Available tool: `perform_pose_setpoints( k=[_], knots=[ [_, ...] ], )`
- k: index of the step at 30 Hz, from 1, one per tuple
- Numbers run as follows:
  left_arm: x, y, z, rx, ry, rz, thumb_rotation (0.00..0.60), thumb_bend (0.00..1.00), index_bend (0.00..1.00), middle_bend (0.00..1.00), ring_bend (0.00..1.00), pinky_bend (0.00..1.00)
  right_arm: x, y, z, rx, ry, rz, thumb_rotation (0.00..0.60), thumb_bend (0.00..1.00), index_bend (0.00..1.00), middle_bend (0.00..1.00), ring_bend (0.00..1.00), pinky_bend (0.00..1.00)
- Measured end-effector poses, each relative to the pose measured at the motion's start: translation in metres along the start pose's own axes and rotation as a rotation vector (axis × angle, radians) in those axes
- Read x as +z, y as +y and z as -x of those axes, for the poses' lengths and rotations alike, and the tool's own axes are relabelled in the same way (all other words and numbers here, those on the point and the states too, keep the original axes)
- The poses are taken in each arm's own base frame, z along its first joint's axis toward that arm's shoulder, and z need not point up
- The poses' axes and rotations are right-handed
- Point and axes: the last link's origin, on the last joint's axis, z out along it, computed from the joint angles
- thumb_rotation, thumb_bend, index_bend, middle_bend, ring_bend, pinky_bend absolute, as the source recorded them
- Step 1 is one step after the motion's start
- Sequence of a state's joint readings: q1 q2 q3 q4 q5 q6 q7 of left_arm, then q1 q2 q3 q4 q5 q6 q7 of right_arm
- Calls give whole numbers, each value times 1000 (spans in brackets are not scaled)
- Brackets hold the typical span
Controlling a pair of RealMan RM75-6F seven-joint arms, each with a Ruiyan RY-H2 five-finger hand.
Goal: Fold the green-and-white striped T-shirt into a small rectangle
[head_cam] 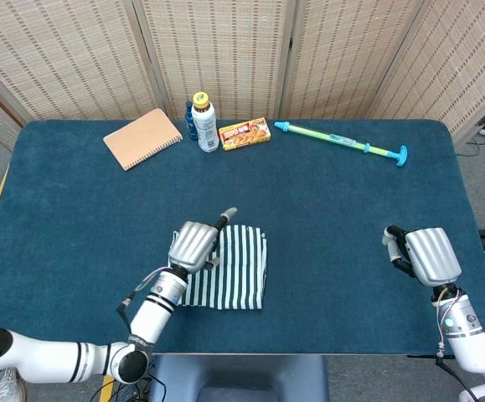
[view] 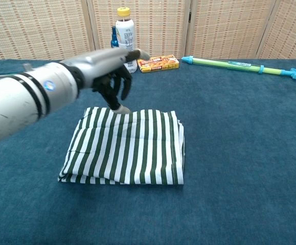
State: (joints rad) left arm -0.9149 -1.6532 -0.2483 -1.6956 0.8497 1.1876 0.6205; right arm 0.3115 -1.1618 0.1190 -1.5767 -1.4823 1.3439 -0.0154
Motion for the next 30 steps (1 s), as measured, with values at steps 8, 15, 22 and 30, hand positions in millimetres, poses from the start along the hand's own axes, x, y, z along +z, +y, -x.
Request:
perform_pose_setpoints(
  k=[8,15,22,30],
  knots=[
    [-34,-95,-29,44,134,-181,600,237,120,500,447,626,-2,5,-2,-19,-40,5,600,487,508,640,642,815],
    [-76,-158,-29,74,185,-288,600,237,124,362,266,454,-3,12,0,-44,-129,-9,600,486,228,357,295,451],
    [-122,-206,-27,114,220,-393,600,237,120,287,207,393,-7,20,3,-68,-162,-8,600,486,90,173,103,259],
    [-169,-235,-24,130,239,-479,600,237,121,285,207,385,-17,23,8,-73,-141,6,600,486,87,169,99,245]
  ],
)
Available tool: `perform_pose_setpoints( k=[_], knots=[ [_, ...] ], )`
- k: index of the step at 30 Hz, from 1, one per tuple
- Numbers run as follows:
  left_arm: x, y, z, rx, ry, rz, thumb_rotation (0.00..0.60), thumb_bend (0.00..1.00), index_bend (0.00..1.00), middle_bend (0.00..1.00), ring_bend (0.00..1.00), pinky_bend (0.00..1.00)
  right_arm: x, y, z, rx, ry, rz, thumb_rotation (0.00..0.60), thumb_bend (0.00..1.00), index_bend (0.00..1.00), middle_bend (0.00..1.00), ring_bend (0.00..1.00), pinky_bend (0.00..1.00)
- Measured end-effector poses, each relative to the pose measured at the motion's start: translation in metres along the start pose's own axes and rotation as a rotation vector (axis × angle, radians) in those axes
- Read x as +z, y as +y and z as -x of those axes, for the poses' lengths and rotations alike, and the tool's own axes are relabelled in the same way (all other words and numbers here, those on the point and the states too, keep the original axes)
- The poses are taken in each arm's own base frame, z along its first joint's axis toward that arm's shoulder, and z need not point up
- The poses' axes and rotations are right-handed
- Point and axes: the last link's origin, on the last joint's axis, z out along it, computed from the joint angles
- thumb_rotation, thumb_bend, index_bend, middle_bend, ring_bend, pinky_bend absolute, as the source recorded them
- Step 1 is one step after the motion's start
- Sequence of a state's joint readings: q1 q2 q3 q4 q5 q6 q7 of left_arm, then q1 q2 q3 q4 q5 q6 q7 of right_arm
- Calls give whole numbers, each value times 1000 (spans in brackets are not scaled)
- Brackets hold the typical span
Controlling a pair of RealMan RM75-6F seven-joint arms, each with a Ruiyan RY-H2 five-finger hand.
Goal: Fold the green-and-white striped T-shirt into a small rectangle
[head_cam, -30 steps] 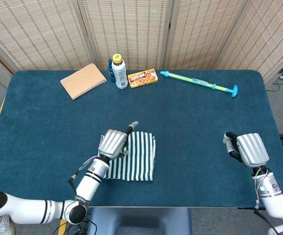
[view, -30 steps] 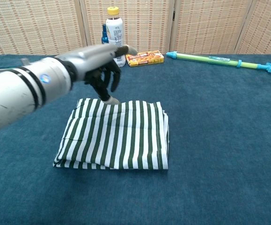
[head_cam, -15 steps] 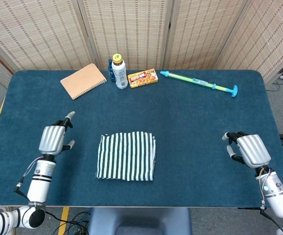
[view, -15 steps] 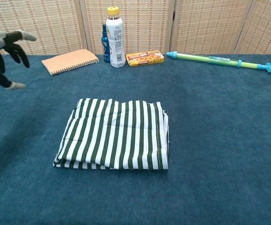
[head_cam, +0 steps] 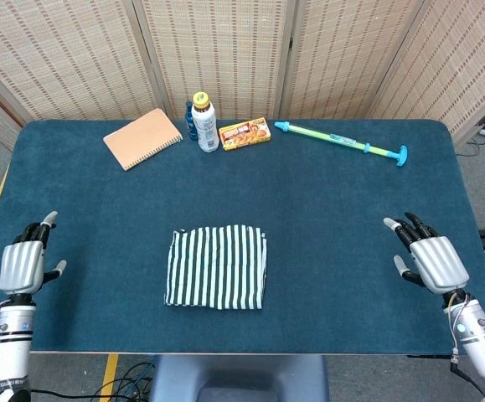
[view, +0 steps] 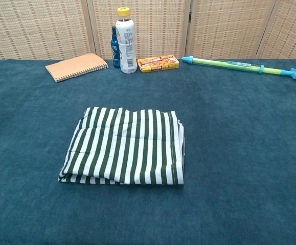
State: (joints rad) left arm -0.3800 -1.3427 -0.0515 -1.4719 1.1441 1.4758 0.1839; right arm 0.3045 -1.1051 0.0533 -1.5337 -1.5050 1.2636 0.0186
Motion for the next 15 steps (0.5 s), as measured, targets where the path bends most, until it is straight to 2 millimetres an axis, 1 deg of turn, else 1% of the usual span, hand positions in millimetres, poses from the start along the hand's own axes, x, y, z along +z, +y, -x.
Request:
perform_pose_setpoints(
  k=[4,7,13,15],
  knots=[
    [-20,-15,0,1,-10,-36,600,237,122,285,207,385,-6,2,2,-4,8,22,600,487,86,169,99,240],
    [-37,-19,1,-2,-32,-50,600,237,123,285,207,385,-13,3,5,-20,16,37,600,486,87,169,99,238],
    [-62,-15,-2,3,-69,-47,600,237,124,285,206,385,-25,5,11,-31,37,63,600,486,86,172,99,238],
    [-67,-13,-3,12,-70,-46,600,237,124,285,207,385,-31,6,13,-30,45,78,600,487,86,175,99,238]
  ],
)
